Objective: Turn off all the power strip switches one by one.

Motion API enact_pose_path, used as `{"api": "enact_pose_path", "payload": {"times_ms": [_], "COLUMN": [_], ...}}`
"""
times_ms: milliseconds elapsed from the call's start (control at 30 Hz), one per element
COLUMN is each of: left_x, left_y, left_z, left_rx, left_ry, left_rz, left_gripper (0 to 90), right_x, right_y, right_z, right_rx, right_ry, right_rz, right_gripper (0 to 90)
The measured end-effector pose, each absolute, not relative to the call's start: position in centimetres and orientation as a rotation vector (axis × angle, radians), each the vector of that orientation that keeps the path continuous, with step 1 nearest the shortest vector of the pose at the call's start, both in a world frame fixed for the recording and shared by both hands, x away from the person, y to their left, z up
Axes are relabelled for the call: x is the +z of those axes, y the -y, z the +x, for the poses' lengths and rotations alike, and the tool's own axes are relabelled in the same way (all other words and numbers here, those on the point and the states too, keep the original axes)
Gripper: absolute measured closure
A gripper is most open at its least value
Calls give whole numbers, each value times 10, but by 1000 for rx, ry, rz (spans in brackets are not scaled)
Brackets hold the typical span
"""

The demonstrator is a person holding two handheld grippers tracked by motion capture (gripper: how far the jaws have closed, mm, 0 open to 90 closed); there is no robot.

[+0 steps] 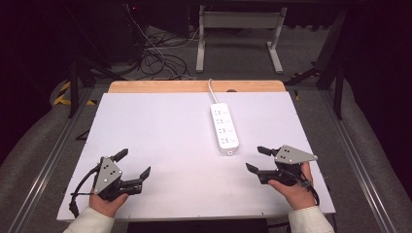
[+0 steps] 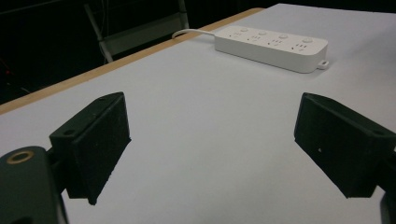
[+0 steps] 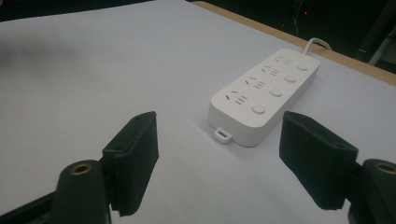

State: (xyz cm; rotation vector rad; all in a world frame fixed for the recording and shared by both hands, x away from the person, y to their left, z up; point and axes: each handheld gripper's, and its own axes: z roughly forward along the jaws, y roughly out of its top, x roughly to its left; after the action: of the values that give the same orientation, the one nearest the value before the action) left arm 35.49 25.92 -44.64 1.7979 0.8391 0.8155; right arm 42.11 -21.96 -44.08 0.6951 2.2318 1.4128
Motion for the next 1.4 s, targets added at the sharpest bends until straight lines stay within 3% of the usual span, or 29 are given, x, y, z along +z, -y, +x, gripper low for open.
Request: {"api": "enact_pose_path", "payload": {"times_ms": [500,900,967,1100,1300,1400], "left_x": [-446,-446,-445,-445,-445,-445], "left_y": [-260,-260,-260,-260,-259,-259], "left_z": [355,354,354,355,356,357], "left_rx": [822,841,842,844,836,833], "left_ry": [-837,-838,-840,-835,-830,-828], "left_rz": [1795,1799,1798,1798,1794,1794], "left_gripper": [111,111,112,112,112,112], "right_x": [-439,-427,-424,-418,-408,-406], "right_y": [221,215,211,204,193,190], "right_z": [421,425,430,440,452,460], "right_rx": [1416,1382,1377,1362,1319,1331], "right_ry": [-2226,-2265,-2280,-2304,-2355,-2351], "right_rz": [688,660,681,663,672,683], "right_gripper": [342,494,559,586,732,751]}}
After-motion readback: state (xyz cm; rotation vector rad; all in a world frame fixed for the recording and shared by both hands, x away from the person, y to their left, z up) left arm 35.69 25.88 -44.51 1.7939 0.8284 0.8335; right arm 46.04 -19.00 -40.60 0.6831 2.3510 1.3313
